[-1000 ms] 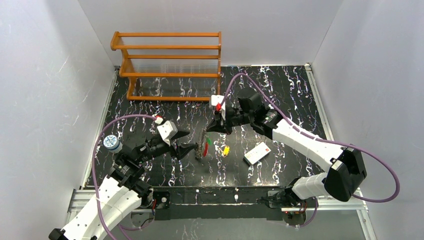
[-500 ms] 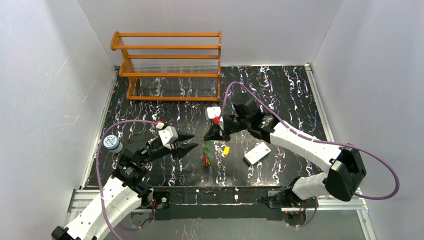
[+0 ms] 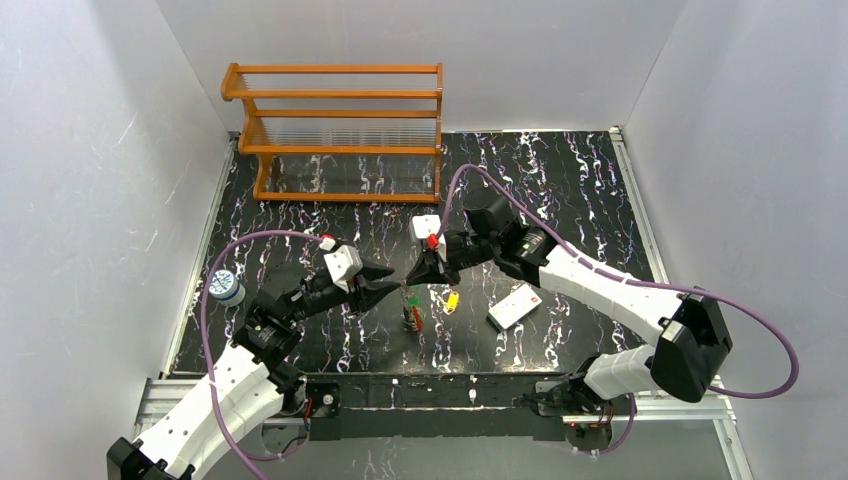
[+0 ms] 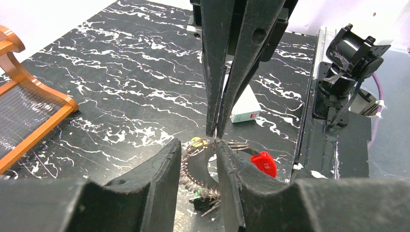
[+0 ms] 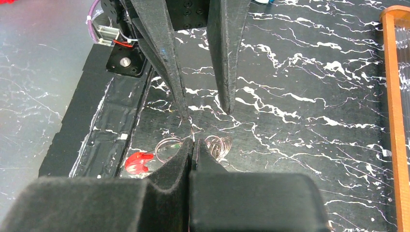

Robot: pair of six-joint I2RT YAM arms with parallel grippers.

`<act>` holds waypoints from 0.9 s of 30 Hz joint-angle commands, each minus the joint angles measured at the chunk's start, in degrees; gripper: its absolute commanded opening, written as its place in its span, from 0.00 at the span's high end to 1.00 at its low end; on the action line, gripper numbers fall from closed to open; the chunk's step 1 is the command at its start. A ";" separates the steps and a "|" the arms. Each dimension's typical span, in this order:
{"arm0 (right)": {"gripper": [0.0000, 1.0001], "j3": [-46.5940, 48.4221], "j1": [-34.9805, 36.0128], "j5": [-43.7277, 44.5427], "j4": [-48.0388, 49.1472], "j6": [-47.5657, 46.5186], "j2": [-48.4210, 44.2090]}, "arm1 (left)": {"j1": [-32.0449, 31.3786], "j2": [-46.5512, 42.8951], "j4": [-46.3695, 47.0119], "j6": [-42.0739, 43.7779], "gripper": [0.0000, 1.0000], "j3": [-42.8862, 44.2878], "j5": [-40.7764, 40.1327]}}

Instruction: Put the keys on the keyring

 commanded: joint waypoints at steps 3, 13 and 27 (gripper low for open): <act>0.99 2.01 0.30 -1.89 1.56 1.49 0.42 | 0.08 0.36 2.19 0.06 0.72 -0.65 1.59; 0.99 2.66 0.30 -1.19 1.19 2.19 0.99 | 0.08 1.50 2.32 -0.47 0.64 -0.95 3.51; 0.99 3.05 0.47 -1.73 0.89 2.74 1.70 | 0.08 3.64 2.08 -3.68 0.74 -1.88 0.49</act>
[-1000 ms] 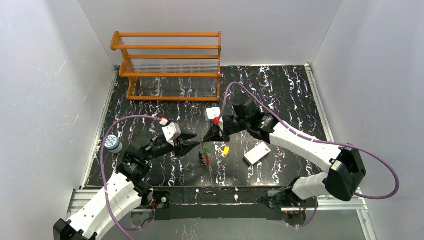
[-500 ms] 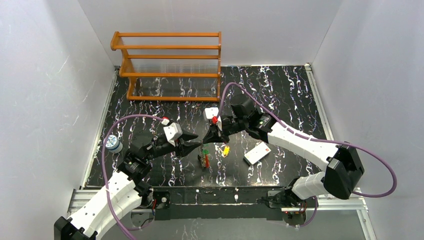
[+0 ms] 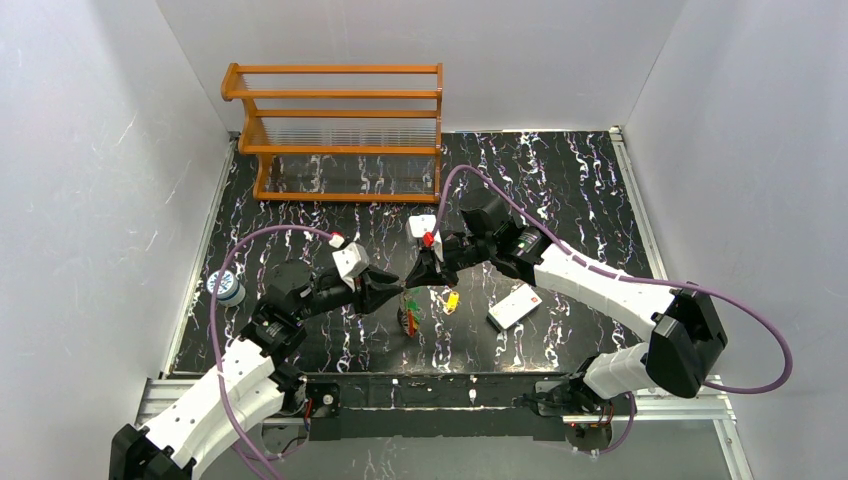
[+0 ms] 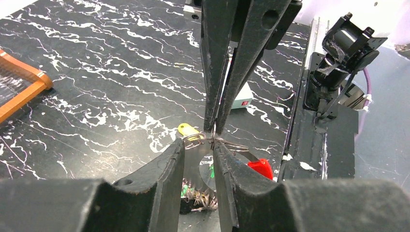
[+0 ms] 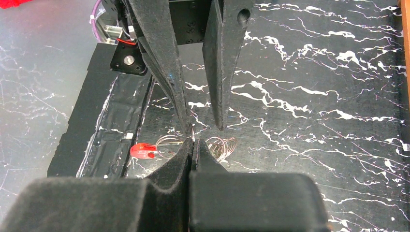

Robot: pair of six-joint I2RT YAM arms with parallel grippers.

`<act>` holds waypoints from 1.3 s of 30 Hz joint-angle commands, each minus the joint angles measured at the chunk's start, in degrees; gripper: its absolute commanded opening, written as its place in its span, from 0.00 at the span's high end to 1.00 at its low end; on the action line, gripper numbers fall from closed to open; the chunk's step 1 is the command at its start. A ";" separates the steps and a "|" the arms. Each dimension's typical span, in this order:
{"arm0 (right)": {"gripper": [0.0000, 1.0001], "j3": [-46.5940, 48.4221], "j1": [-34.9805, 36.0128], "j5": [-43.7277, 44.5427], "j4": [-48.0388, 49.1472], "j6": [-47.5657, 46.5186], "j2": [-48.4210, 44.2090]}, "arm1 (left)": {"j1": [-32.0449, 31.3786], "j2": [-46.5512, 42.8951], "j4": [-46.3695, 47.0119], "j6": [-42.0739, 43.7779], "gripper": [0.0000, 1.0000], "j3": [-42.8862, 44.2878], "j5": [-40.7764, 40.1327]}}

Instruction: Put the keys on the keyring

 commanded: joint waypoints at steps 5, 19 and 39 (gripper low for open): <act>0.99 2.89 0.29 -2.14 0.89 0.55 -0.08 | 0.04 0.93 1.22 -1.84 0.74 0.06 -1.73; 0.99 2.93 0.37 -2.81 0.50 0.03 0.39 | -0.53 3.67 1.38 -2.24 0.93 1.69 -0.20; 0.16 -5.72 0.36 10.47 8.77 4.49 -8.00 | -0.62 -4.45 -19.71 10.66 1.00 6.98 -8.26</act>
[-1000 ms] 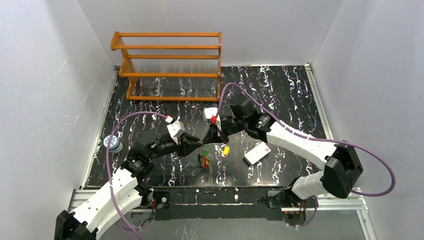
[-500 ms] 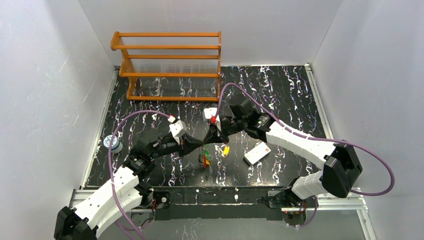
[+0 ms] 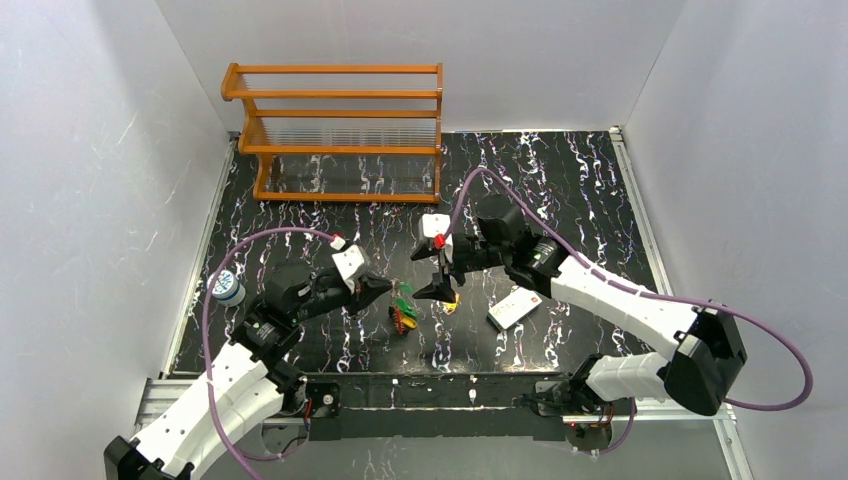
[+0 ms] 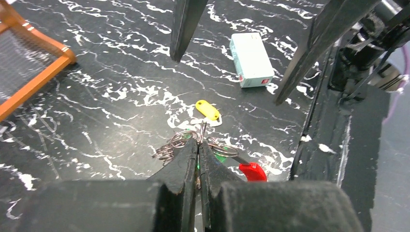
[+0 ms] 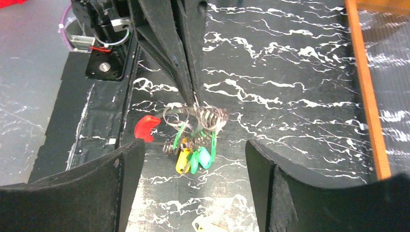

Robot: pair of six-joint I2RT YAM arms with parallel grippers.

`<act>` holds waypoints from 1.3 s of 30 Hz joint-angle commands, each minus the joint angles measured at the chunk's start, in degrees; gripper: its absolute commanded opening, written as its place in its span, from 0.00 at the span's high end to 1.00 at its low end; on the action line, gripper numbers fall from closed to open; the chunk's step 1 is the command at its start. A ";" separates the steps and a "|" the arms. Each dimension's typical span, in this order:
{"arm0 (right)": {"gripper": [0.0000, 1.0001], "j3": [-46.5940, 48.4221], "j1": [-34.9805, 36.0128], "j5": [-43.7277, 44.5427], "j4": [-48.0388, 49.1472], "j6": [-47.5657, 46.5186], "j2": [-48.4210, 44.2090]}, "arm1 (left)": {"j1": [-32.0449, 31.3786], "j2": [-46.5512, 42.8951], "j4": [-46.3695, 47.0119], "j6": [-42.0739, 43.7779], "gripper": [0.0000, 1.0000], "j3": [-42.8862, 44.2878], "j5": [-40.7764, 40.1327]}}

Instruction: Put the keys on the keyring

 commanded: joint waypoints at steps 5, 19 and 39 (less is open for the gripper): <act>0.03 -2.57 0.20 11.88 7.84 13.06 -2.12 | 0.03 -4.88 -10.27 9.74 1.00 1.96 -4.15; 0.01 -6.45 -0.12 42.56 -0.77 44.14 -0.02 | -0.05 -8.46 -8.07 13.28 1.00 -2.28 0.54; 0.29 -16.35 -1.31 43.47 -5.66 47.36 4.76 | -0.58 -7.40 -8.27 12.99 1.00 -1.69 4.94</act>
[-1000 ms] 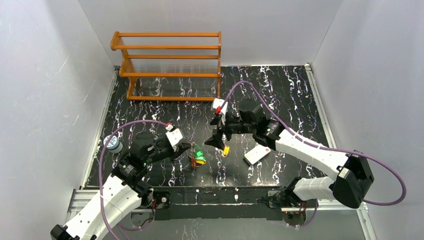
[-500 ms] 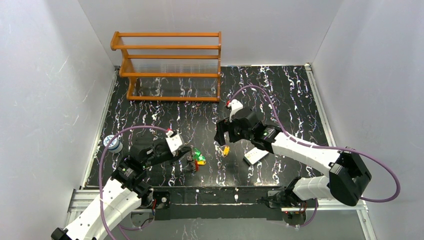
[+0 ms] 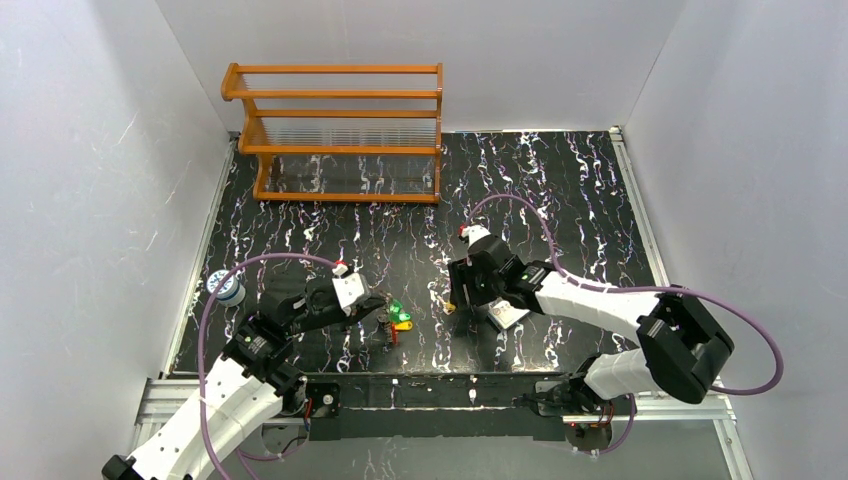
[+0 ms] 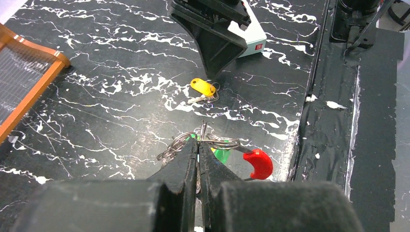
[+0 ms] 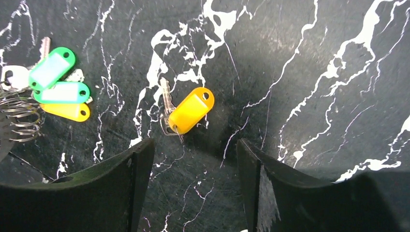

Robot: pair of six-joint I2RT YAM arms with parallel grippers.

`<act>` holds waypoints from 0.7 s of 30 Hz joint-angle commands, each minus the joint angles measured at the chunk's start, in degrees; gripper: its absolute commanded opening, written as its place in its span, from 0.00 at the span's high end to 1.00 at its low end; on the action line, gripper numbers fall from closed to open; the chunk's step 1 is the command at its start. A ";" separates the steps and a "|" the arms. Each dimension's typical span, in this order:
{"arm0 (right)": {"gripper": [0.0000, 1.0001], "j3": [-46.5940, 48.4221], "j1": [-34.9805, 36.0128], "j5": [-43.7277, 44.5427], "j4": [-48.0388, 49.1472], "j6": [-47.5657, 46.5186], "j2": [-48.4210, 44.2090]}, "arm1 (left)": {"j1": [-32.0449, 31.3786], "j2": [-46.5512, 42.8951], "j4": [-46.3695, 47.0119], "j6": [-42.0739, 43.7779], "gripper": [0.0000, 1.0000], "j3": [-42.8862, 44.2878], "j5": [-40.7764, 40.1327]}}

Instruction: Put the keys on the keyring

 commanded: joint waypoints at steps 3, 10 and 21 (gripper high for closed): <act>0.37 -0.52 -0.39 -2.03 0.78 0.24 3.52 | -0.28 1.37 1.17 -0.09 1.00 0.88 2.31; 0.55 -0.50 -0.40 -5.48 3.74 -1.00 5.94 | -0.39 1.18 1.18 -0.10 1.00 0.63 1.88; 0.75 -1.02 -0.40 -8.49 5.31 -1.81 6.35 | -0.36 2.40 0.85 -0.51 1.00 0.98 1.68</act>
